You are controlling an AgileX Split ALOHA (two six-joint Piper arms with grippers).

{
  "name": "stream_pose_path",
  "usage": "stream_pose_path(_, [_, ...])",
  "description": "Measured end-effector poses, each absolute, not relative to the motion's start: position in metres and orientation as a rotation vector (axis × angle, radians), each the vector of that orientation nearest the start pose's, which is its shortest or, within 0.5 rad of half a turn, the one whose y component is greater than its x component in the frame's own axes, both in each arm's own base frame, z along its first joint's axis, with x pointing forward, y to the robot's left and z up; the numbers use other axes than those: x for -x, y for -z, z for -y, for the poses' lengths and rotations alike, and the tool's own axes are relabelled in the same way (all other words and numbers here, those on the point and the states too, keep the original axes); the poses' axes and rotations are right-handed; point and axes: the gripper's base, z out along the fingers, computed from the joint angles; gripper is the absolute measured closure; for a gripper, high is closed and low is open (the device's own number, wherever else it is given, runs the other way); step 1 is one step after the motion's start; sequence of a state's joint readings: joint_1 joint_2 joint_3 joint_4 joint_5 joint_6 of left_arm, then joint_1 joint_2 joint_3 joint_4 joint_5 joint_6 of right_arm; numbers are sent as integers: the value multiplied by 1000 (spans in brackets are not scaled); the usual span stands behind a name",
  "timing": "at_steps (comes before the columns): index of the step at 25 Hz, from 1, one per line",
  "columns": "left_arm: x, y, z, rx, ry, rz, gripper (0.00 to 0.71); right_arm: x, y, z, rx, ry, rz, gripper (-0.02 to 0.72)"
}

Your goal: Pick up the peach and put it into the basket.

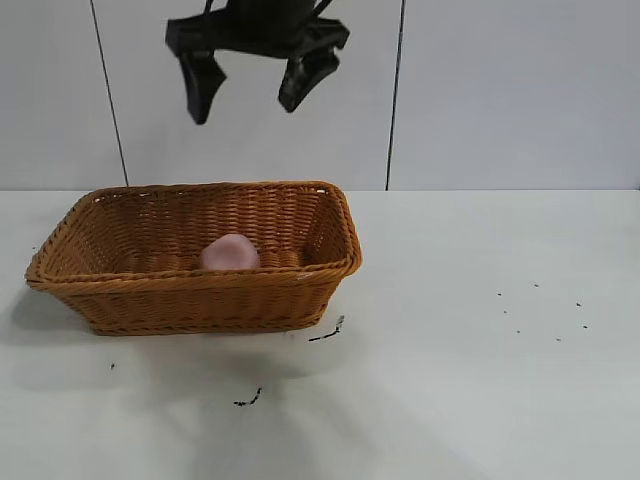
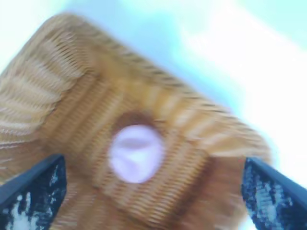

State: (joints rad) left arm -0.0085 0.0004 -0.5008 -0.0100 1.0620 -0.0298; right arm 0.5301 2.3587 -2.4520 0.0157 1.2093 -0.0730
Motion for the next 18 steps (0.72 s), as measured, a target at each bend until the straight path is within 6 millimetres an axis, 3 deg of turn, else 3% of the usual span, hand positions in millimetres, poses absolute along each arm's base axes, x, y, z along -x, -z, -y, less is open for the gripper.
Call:
stream_pose_path(3, [5,-277,1,21,36,-2045,17,-470,-283,-215,645,-128,-2525,15])
stream_pose_path(6, [5,-277,1,21,36,-2045,17,-495,-283,-149,451,-85,-2564,15])
stream_pose_path(12, [5,-277,1,21,36,-2045,17,-516,-283,-35,153,-6,-2596,15])
stream_pose_path(15, [5,-277,1,21,36,-2045,17,-516,-283,-1,68,17,-2604,15])
stream_pose_path(18, [5,-277,1,21,36,-2045,17,-512,-285,13,31,27,-2616,15])
